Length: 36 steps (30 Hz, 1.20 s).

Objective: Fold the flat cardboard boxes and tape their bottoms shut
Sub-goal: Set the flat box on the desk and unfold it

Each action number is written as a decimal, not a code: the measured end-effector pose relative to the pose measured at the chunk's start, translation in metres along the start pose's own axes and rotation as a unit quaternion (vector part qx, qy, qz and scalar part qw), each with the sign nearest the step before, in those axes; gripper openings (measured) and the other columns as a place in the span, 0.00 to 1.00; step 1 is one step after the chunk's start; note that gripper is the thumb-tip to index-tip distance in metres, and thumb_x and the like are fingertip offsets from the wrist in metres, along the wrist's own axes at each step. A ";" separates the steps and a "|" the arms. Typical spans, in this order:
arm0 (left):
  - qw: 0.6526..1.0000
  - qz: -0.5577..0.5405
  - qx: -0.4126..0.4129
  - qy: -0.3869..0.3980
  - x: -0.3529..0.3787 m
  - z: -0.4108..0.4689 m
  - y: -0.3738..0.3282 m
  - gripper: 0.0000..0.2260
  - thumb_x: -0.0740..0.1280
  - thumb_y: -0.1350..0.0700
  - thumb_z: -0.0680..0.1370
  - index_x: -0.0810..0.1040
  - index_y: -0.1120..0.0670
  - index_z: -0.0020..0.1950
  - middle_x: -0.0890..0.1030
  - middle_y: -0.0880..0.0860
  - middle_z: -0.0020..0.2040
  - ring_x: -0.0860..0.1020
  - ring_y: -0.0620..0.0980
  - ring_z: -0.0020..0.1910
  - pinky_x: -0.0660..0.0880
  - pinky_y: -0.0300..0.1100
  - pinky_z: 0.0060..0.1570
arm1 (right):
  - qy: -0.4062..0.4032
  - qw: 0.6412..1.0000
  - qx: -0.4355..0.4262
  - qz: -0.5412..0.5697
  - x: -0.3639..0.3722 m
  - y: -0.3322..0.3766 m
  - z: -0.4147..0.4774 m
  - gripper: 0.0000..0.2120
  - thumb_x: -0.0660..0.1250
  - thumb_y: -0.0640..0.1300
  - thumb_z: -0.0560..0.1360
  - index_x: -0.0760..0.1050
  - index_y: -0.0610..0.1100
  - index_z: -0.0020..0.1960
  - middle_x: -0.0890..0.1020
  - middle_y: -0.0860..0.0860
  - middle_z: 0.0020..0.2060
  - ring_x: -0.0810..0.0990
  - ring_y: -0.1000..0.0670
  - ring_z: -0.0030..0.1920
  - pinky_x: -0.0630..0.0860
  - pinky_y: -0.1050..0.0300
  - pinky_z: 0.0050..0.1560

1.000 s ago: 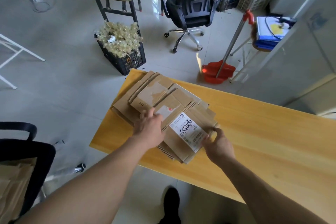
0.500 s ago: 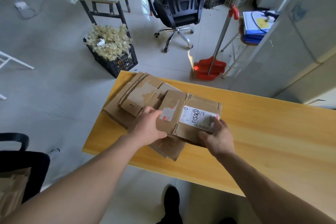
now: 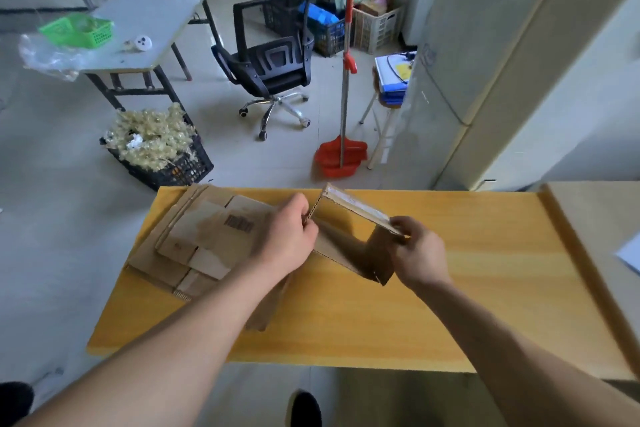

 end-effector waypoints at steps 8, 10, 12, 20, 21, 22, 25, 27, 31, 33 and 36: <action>0.991 -0.038 0.053 0.114 0.084 -0.005 -0.175 0.11 0.67 0.57 0.73 0.64 0.51 0.38 0.70 0.50 0.31 0.66 0.53 0.32 0.62 0.45 0.32 | -0.182 0.976 0.101 0.063 -0.195 -0.070 0.001 0.05 0.65 0.40 0.76 0.76 0.47 0.51 0.80 0.51 0.39 0.78 0.51 0.41 0.73 0.57 0.36; 0.986 -0.063 0.062 0.141 0.107 -0.010 -0.214 0.12 0.67 0.58 0.73 0.63 0.51 0.36 0.68 0.50 0.31 0.65 0.53 0.32 0.62 0.46 0.33 | -0.203 0.969 0.120 0.071 -0.234 -0.091 -0.006 0.03 0.66 0.40 0.76 0.74 0.45 0.49 0.78 0.49 0.39 0.75 0.52 0.37 0.68 0.58 0.31; 0.977 -0.090 0.091 0.170 0.142 -0.022 -0.269 0.13 0.67 0.59 0.72 0.63 0.51 0.35 0.67 0.49 0.31 0.63 0.52 0.33 0.61 0.46 0.33 | -0.247 0.954 0.145 0.084 -0.286 -0.125 -0.022 0.04 0.66 0.38 0.74 0.72 0.43 0.46 0.77 0.48 0.37 0.74 0.52 0.36 0.66 0.57 0.31; 0.928 -0.132 0.165 0.307 0.253 -0.088 -0.447 0.12 0.64 0.62 0.72 0.62 0.53 0.35 0.65 0.50 0.31 0.64 0.51 0.32 0.62 0.45 0.33 | -0.323 0.897 0.275 0.122 -0.436 -0.263 -0.102 0.08 0.68 0.40 0.68 0.69 0.43 0.34 0.72 0.48 0.28 0.71 0.46 0.31 0.66 0.55 0.33; 0.921 -0.129 0.172 0.324 0.265 -0.095 -0.464 0.12 0.64 0.62 0.72 0.62 0.53 0.35 0.66 0.50 0.31 0.65 0.51 0.32 0.64 0.45 0.33 | -0.337 0.888 0.289 0.124 -0.448 -0.278 -0.112 0.08 0.68 0.41 0.68 0.70 0.43 0.34 0.72 0.47 0.28 0.70 0.45 0.31 0.66 0.55 0.33; 0.915 -0.122 0.179 0.340 0.276 -0.103 -0.480 0.11 0.64 0.62 0.72 0.62 0.53 0.36 0.66 0.50 0.32 0.66 0.52 0.32 0.65 0.46 0.34 | -0.350 0.878 0.302 0.124 -0.459 -0.290 -0.122 0.08 0.68 0.41 0.68 0.70 0.43 0.34 0.71 0.47 0.28 0.70 0.46 0.31 0.66 0.54 0.33; 0.892 -0.103 0.198 0.393 0.308 -0.124 -0.520 0.09 0.64 0.61 0.73 0.64 0.53 0.37 0.71 0.51 0.34 0.76 0.57 0.35 0.75 0.50 0.37 | -0.388 0.845 0.347 0.123 -0.482 -0.325 -0.149 0.08 0.68 0.42 0.69 0.70 0.43 0.34 0.72 0.47 0.29 0.71 0.45 0.32 0.68 0.54 0.34; 0.874 -0.085 0.219 0.426 0.327 -0.137 -0.540 0.09 0.65 0.61 0.72 0.66 0.53 0.38 0.72 0.52 0.36 0.78 0.59 0.38 0.79 0.54 0.42 | -0.404 0.823 0.382 0.116 -0.491 -0.345 -0.165 0.09 0.67 0.42 0.70 0.69 0.43 0.34 0.73 0.46 0.29 0.72 0.44 0.33 0.68 0.54 0.34; 0.843 -0.055 0.258 0.468 0.363 -0.152 -0.570 0.08 0.66 0.61 0.71 0.67 0.53 0.38 0.72 0.51 0.36 0.73 0.52 0.34 0.73 0.47 0.35 | -0.415 0.784 0.447 0.117 -0.495 -0.374 -0.191 0.10 0.66 0.44 0.70 0.67 0.44 0.32 0.75 0.45 0.28 0.75 0.41 0.32 0.70 0.54 0.33; 0.827 -0.057 0.268 0.491 0.379 -0.151 -0.589 0.09 0.66 0.60 0.71 0.67 0.53 0.37 0.72 0.51 0.34 0.72 0.51 0.33 0.71 0.46 0.35 | -0.428 0.766 0.463 0.126 -0.500 -0.382 -0.195 0.10 0.65 0.45 0.69 0.67 0.45 0.32 0.74 0.46 0.27 0.74 0.42 0.32 0.70 0.54 0.33; 0.778 -0.055 0.314 0.542 0.395 -0.156 -0.618 0.14 0.70 0.56 0.74 0.67 0.52 0.36 0.72 0.51 0.33 0.73 0.51 0.33 0.73 0.46 0.36 | -0.415 0.768 0.478 0.098 -0.508 -0.387 -0.190 0.13 0.66 0.46 0.72 0.68 0.43 0.33 0.74 0.47 0.29 0.73 0.45 0.33 0.67 0.54 0.33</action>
Point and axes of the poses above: each hand's wrist, its own z-axis towards the middle knuckle, its own x-axis out of the palm, y = z × x, the point moved 3 cm from there along z, towards the middle knuckle
